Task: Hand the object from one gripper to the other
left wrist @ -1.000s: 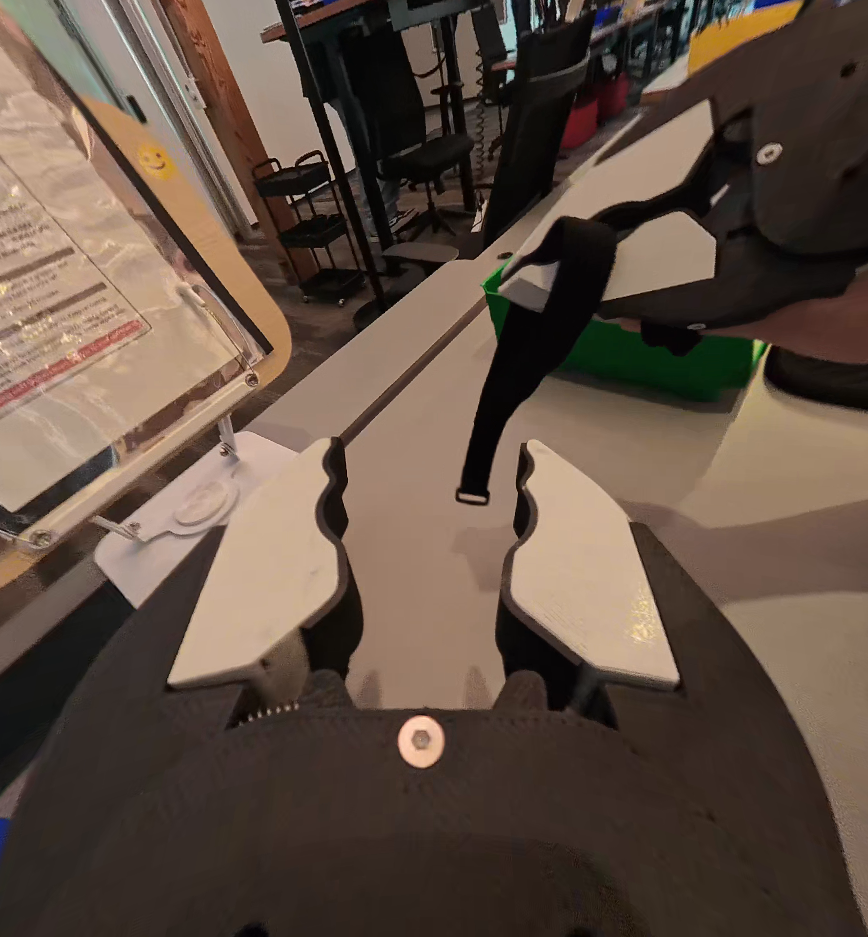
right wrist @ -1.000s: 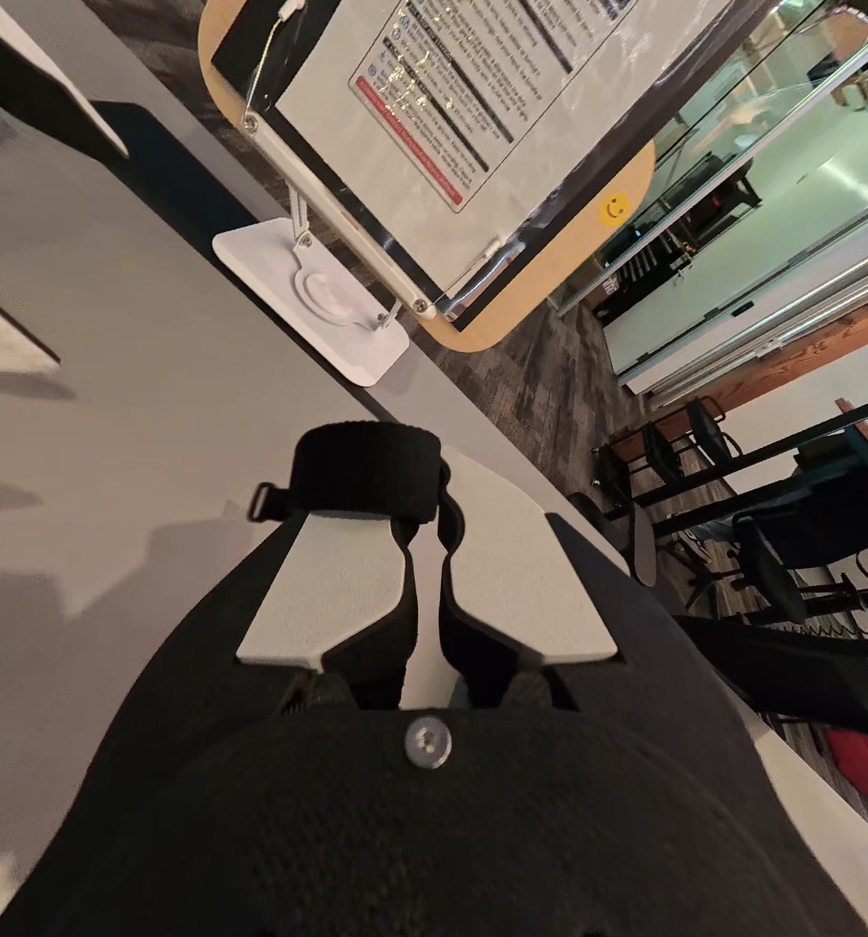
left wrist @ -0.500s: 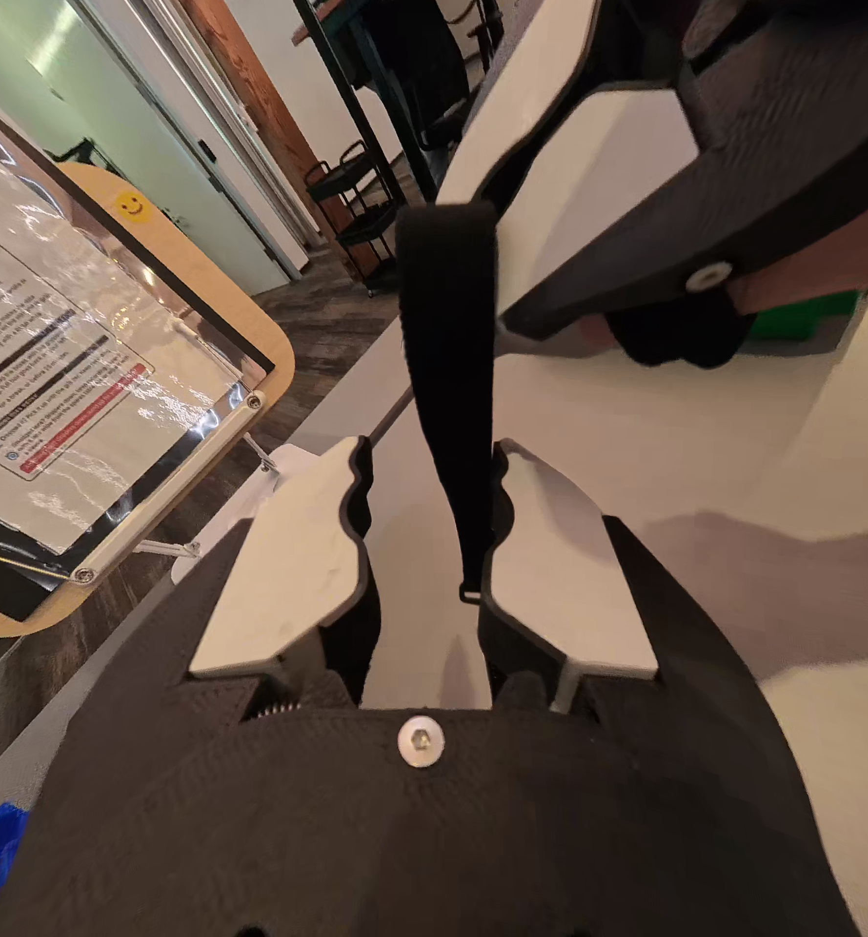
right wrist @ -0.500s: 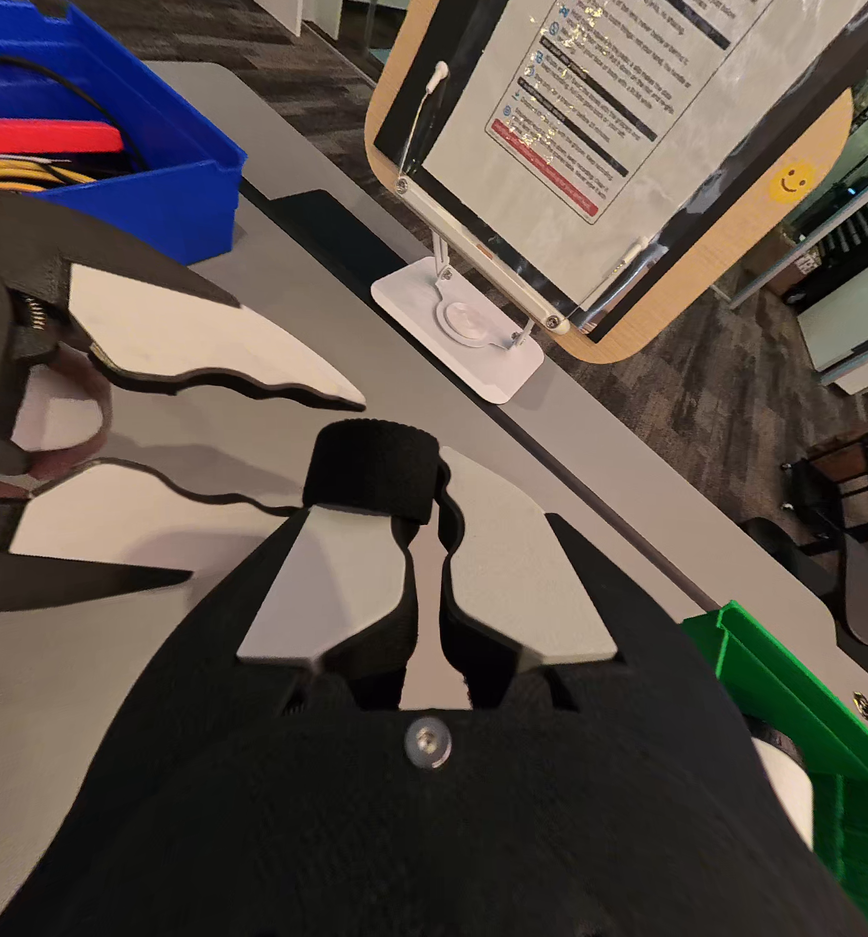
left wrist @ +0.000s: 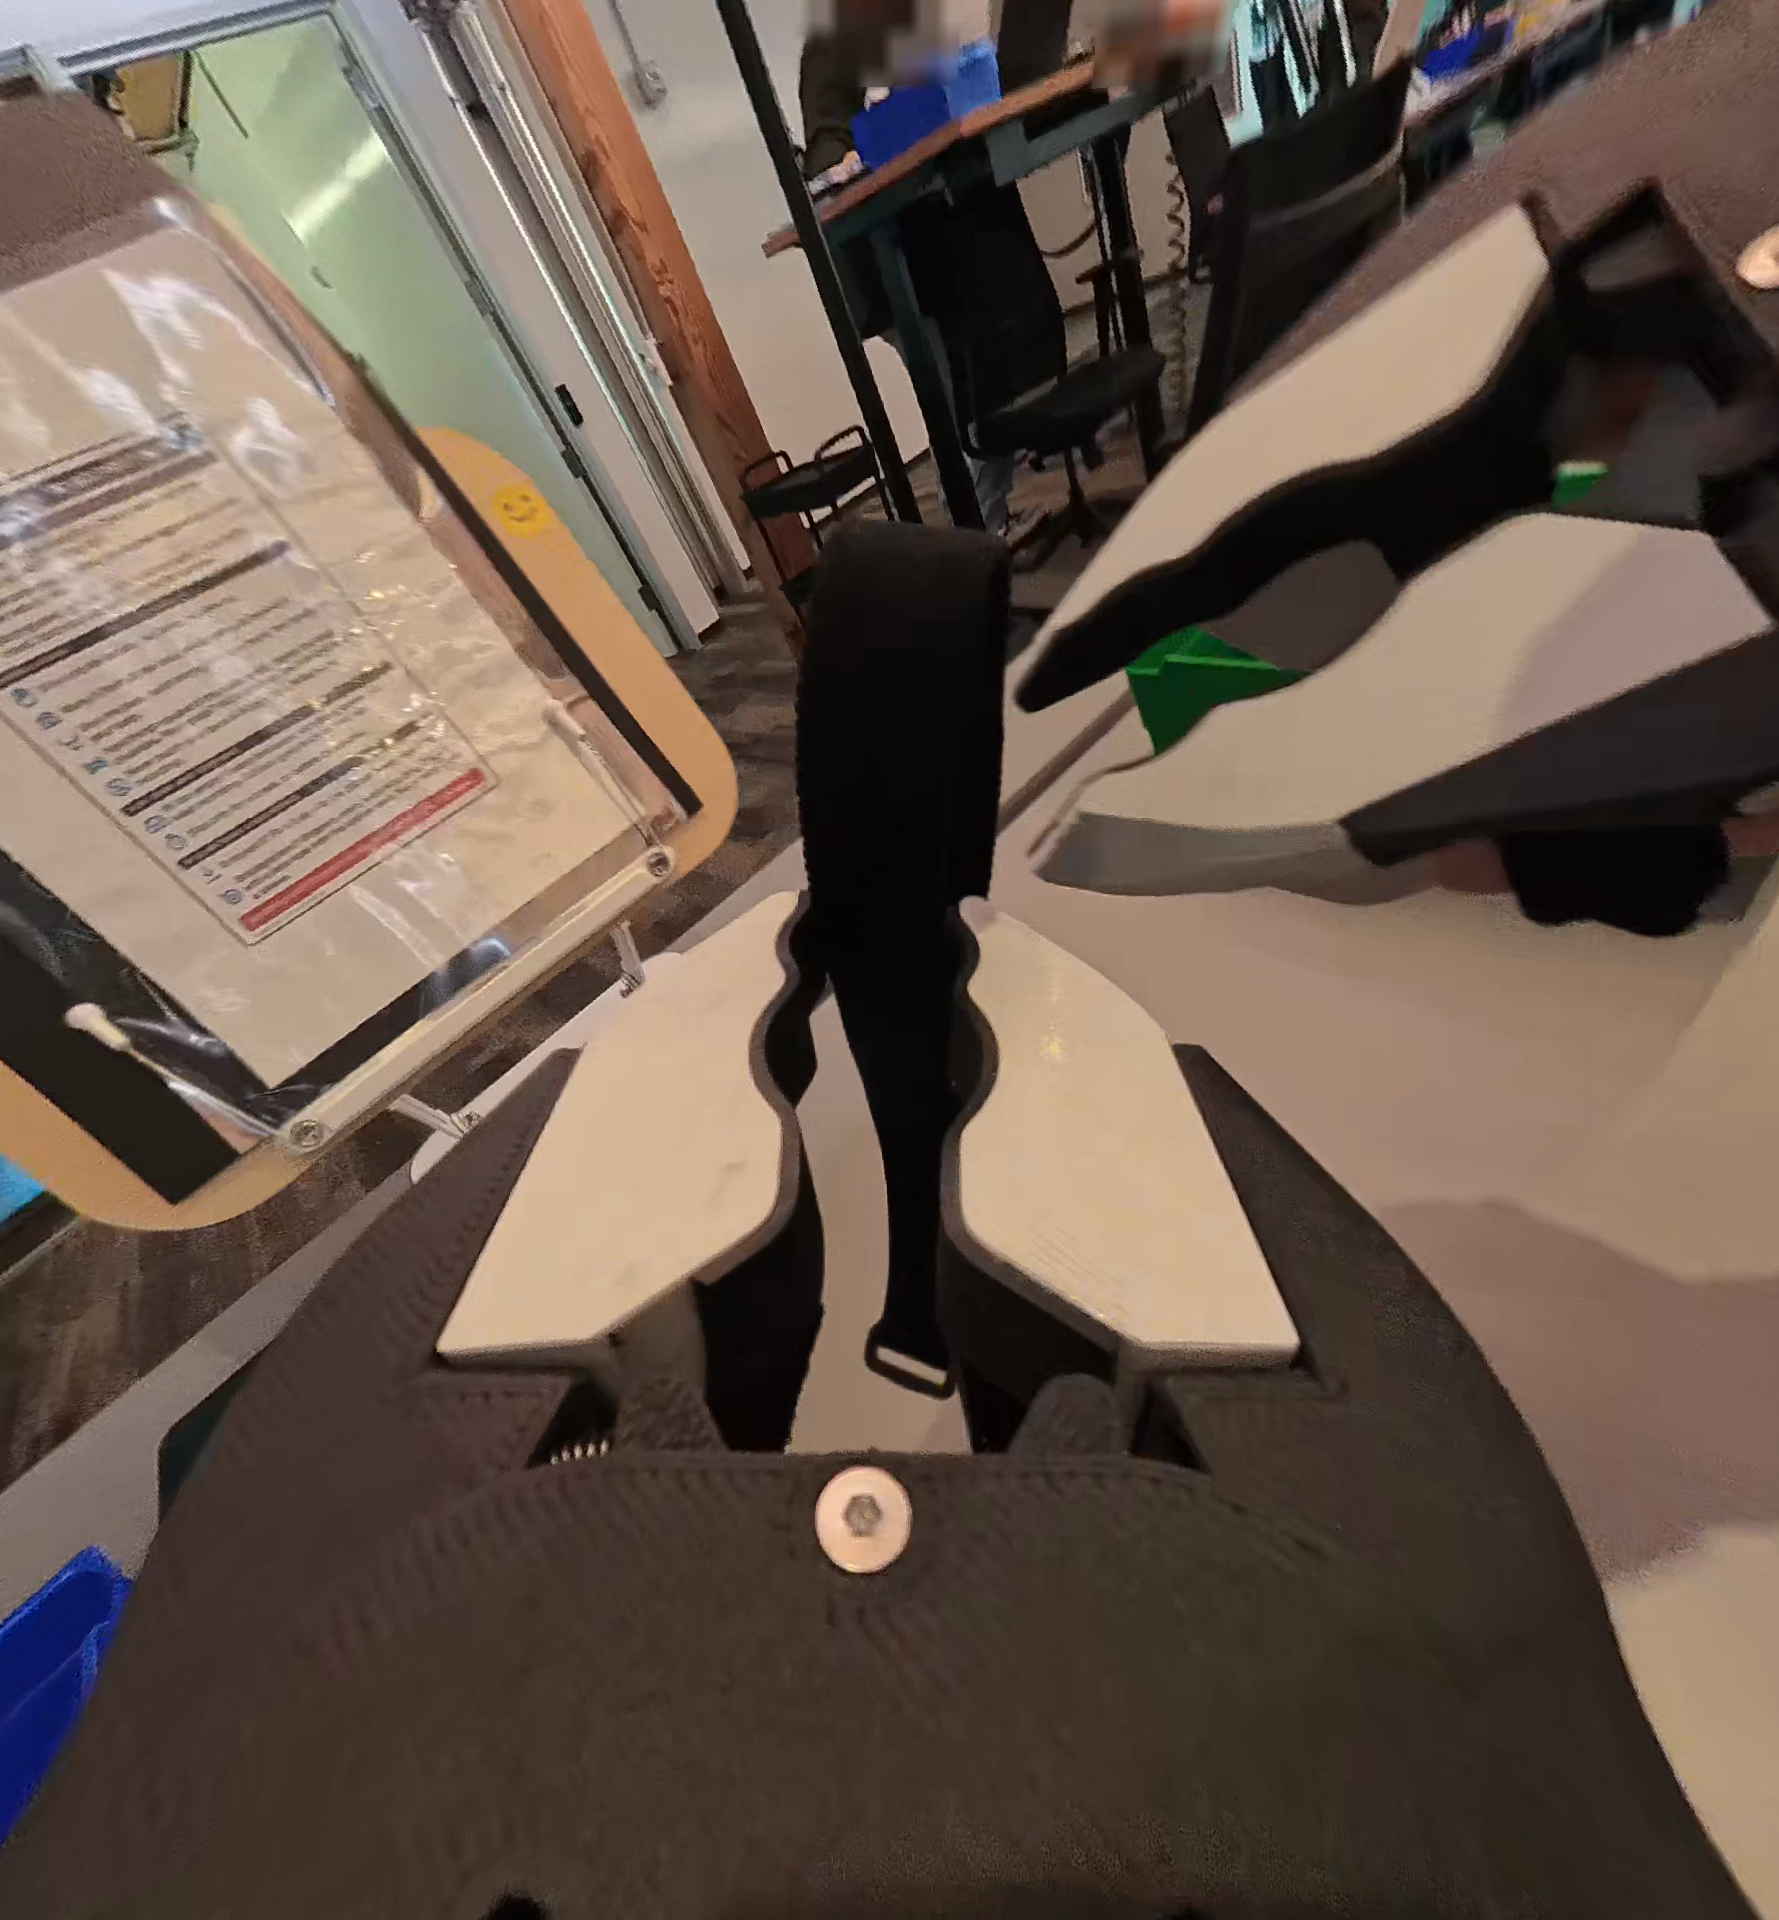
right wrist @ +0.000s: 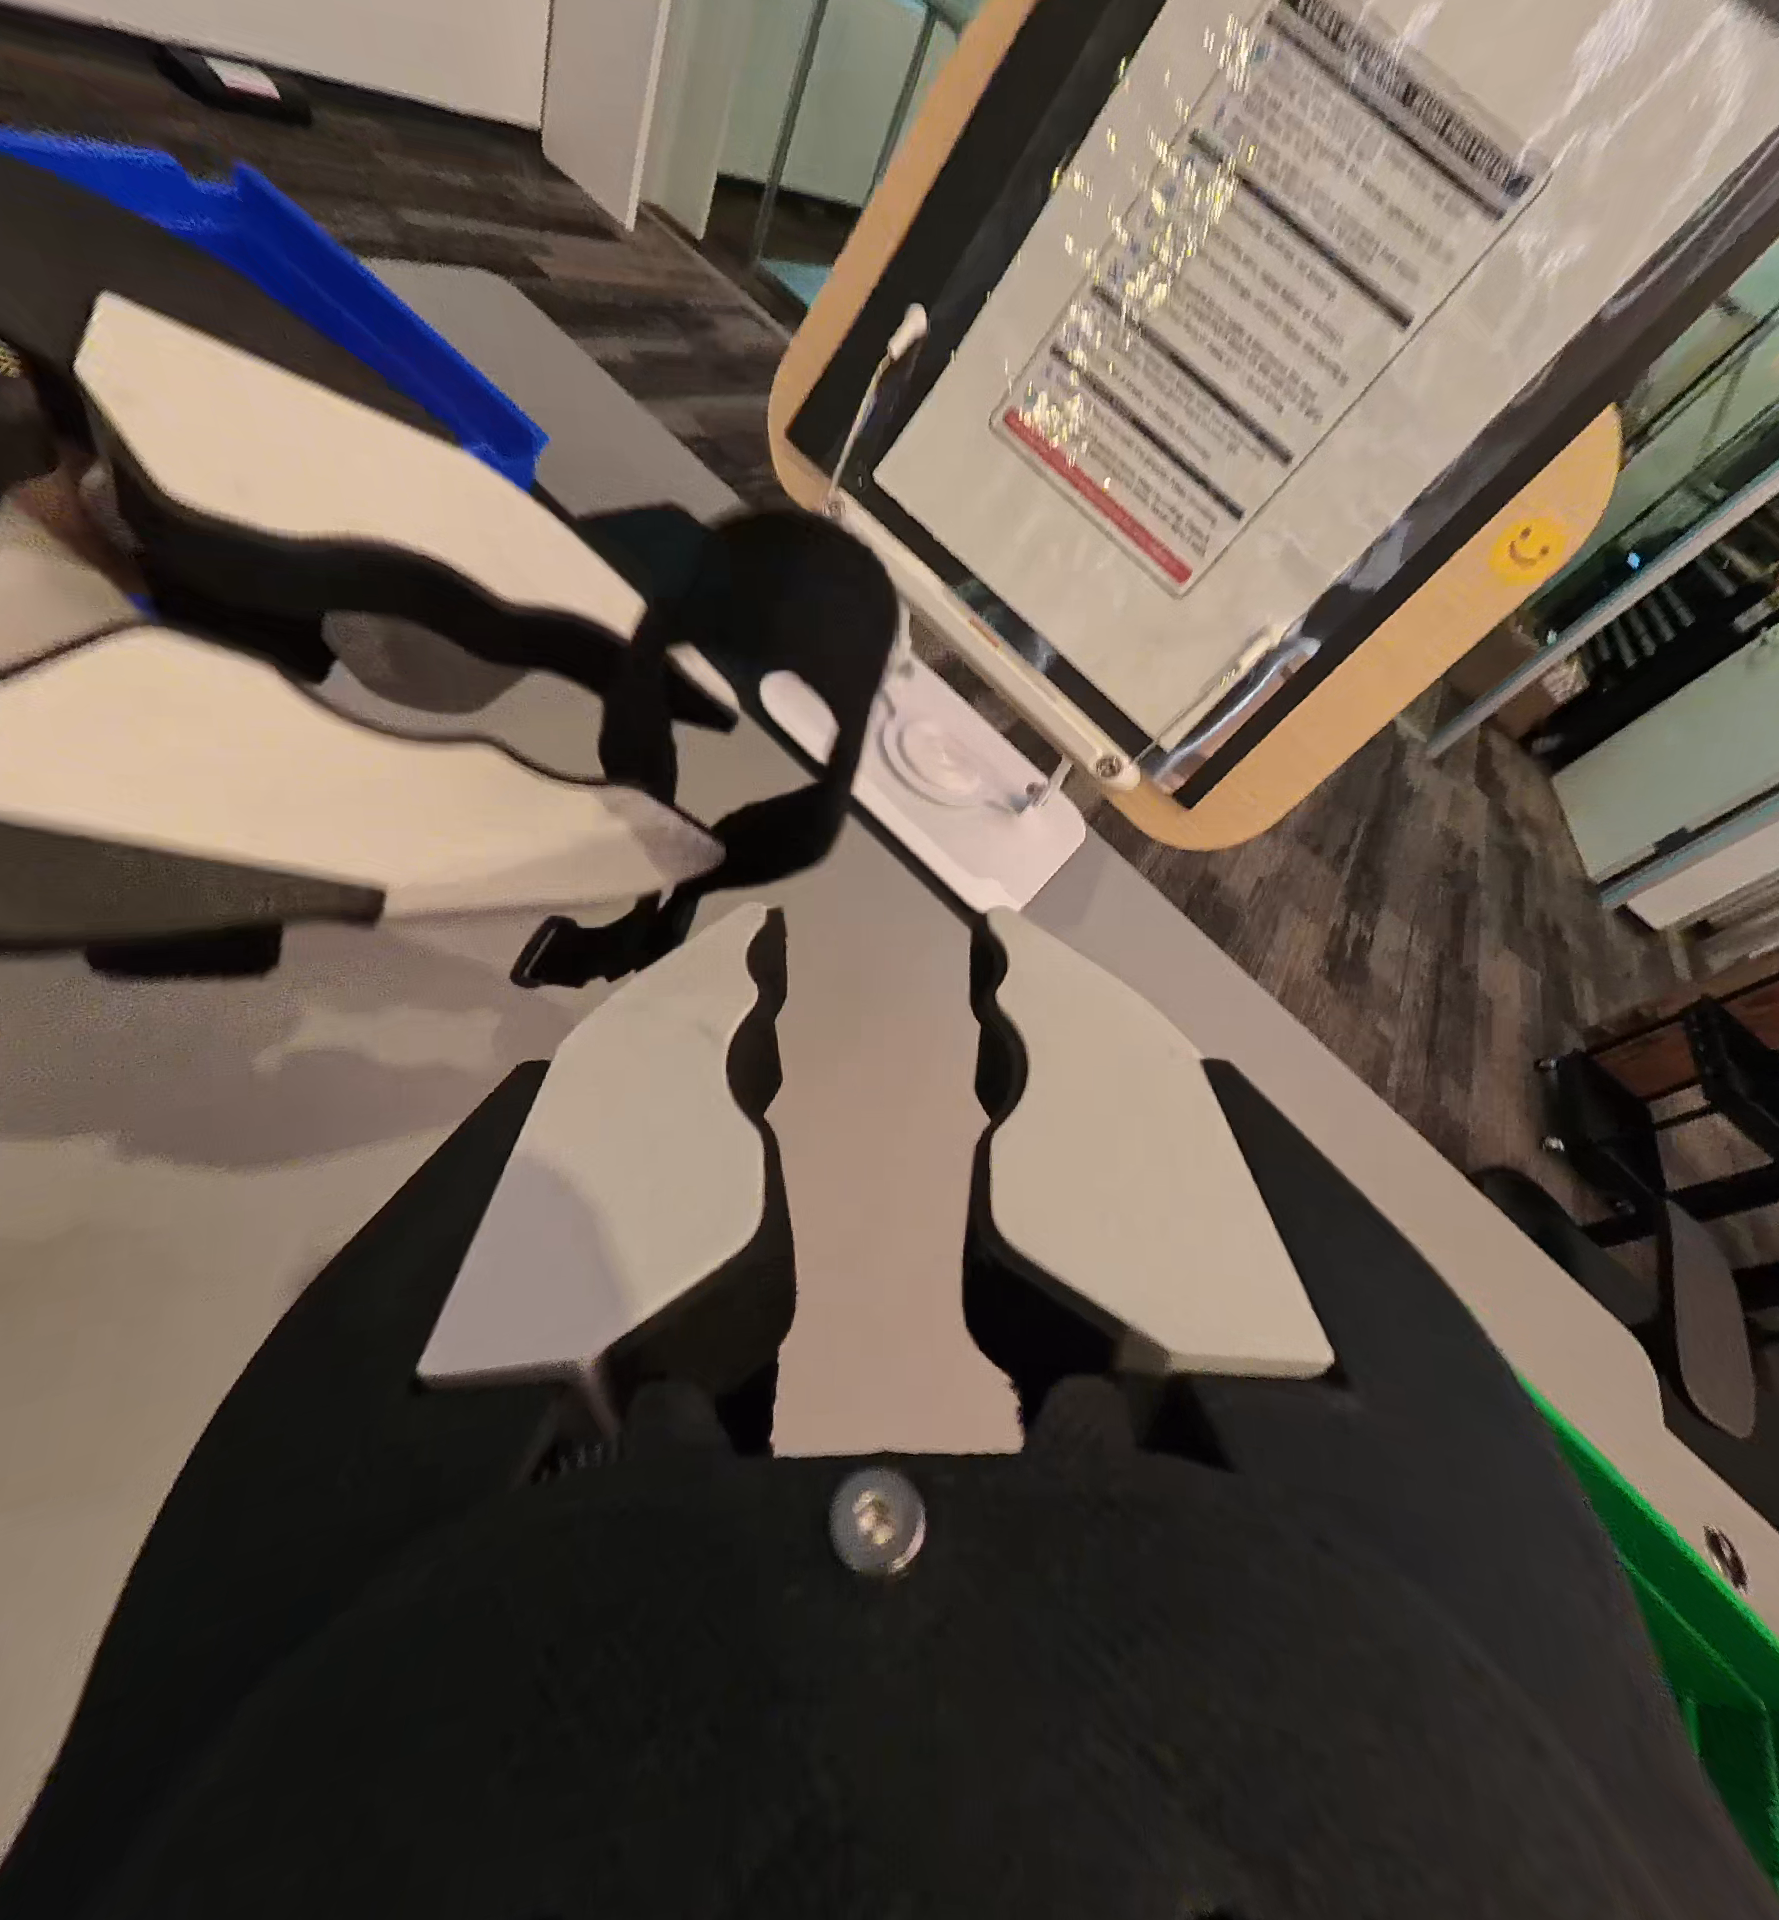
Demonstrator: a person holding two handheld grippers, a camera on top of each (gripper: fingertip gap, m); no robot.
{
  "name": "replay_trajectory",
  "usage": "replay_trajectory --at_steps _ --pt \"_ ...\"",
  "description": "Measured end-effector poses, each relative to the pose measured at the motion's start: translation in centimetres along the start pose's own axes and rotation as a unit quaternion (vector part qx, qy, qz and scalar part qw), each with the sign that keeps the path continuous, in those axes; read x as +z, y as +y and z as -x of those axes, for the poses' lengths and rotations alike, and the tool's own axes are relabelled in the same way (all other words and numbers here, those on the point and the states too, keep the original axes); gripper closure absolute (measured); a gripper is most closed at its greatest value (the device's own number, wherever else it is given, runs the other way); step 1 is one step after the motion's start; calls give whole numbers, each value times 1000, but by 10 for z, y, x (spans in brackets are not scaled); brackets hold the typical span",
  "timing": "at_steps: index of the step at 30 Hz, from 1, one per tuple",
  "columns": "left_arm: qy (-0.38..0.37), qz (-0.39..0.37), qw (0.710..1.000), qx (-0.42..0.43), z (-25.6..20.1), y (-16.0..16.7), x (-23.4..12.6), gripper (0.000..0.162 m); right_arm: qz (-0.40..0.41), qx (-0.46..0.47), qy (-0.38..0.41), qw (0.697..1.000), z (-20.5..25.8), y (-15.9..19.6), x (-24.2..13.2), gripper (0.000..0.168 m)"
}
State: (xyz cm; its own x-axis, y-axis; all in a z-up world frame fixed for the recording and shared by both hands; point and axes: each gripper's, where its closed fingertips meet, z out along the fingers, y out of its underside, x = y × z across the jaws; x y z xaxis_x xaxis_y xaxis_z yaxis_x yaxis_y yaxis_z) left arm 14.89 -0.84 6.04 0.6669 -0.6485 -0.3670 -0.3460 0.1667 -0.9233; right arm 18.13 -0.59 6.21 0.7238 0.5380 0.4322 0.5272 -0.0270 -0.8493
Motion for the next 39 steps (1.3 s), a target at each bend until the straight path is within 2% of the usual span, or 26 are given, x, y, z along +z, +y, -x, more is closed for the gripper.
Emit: replay_trajectory --at_steps 1,4,6,9,12,14,17,19,21,26,27,28,29,30,31,32,33,36,37,39 --pt "-3 -8 1000 -11 8 -4 -4 141 -17 0 -4 1000 2 -5 -2 130" --pt "-6 -34 998 -50 32 -16 -21 140 -64 -3 -40 997 13 -20 -9 129" --pt "23 -65 993 -96 41 -27 -35 140 -95 -8 -90 991 28 -28 -13 128" --pt "116 -119 969 -181 43 -49 -60 141 -142 -23 -181 973 54 -37 -19 119" --pt "223 -181 923 -255 40 -73 -87 140 -166 0 -259 951 73 -40 -23 113" --pt "246 -204 909 -269 42 -80 -98 140 -188 51 -320 927 83 -47 -29 111" --pt "234 -213 913 -259 46 -83 -103 140 -212 178 -399 874 91 -61 -35 108" --pt "243 -224 906 -263 45 -87 -107 140 -229 272 -435 828 94 -69 -35 108" --pt "249 -222 904 -268 42 -88 -107 140 -231 319 -449 802 97 -70 -30 108" --pt "249 -213 910 -255 32 -88 -102 140 -228 296 -414 830 106 -65 -19 106" --pt "251 -211 910 -254 29 -89 -101 140 -234 290 -414 830 107 -66 -22 110" --pt "254 -209 910 -254 28 -88 -100 140 -242 282 -420 828 107 -68 -26 136" --pt "247 -207 911 -256 29 -87 -99 140 -250 279 -420 826 105 -69 -29 145" --pt "237 -209 913 -257 33 -87 -99 139 -248 280 -414 830 101 -68 -28 146" --pt "220 -211 918 -255 39 -86 -99 124 -242 275 -413 834 97 -67 -28 146" --pt "188 -204 928 -250 48 -84 -98 99 -234 267 -408 841 92 -65 -27 146" --pt "147 -188 944 -228 58 -78 -96 88 -226 255 -392 855 84 -62 -25 147" --pt "34 -146 983 -106 77 -66 -101 84 -168 182 -313 917 57 -43 -12 147" --pt "17 -134 989 -64 76 -65 -103 86 -140 162 -293 932 50 -34 -9 147" --pt "15 -101 995 15 61 -59 -100 88 -88 153 -283 943 39 -19 -6 147"
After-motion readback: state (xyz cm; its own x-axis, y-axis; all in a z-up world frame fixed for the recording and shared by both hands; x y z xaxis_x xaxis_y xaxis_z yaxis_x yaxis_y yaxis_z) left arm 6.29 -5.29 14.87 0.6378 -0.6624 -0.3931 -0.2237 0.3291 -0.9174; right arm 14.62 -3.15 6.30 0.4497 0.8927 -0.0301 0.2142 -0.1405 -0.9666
